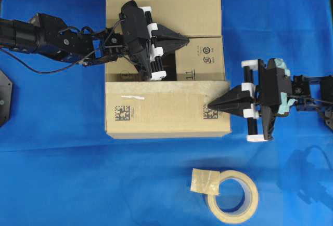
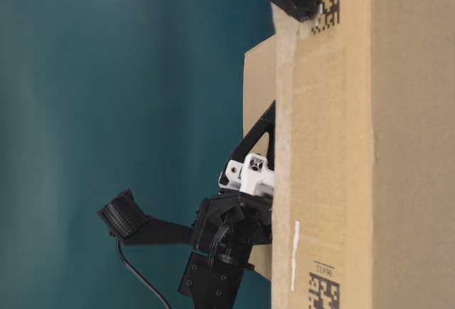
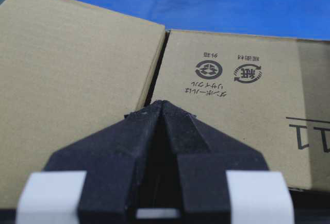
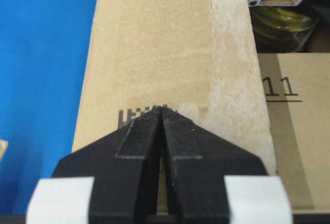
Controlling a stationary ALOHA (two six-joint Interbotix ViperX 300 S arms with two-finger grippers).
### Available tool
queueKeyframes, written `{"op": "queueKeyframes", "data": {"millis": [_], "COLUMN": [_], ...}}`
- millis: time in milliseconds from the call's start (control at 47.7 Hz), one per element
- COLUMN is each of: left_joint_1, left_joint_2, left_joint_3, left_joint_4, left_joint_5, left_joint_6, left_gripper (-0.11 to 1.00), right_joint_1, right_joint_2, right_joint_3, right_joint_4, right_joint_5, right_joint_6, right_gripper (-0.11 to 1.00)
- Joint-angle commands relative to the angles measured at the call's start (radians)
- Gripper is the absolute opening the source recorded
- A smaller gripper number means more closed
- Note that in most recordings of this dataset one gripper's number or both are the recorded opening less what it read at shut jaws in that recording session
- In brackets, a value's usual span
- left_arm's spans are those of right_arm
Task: Close the cardboard box.
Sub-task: 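Lift the front flap with the right gripper and fold it over the box, then raise the left gripper and swing it behind the back flap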
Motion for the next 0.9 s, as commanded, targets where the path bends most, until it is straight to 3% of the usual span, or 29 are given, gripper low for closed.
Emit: {"op": "queueKeyframes", "data": {"millis": [0,587,881], "left_joint_1": [-0.006,-0.006,0.006], "left_joint_2": [-0.009,-0.031,-0.210], "left_joint_3": [-0.002,0.000,-0.035], "left_joint_4": [-0.002,-0.002,-0.002], "left_joint_5": [0.002,0.017,0.210], "left_joint_6": [-0.006,-0.005,0.009], "left_gripper": [0.00,0.00,0.00], "right_joint_1": [-0.003,-0.005,-0.005], "right_joint_2": [0.025,0.066,0.066], "right_joint_3": [-0.020,-0.035,-0.035], "right_joint_4": [0.011,0.028,0.028], "right_joint_5": [-0.002,0.002,-0.003], "right_joint_6": [0.000,0.005,0.005], "right_gripper": [0.00,0.00,0.00]}}
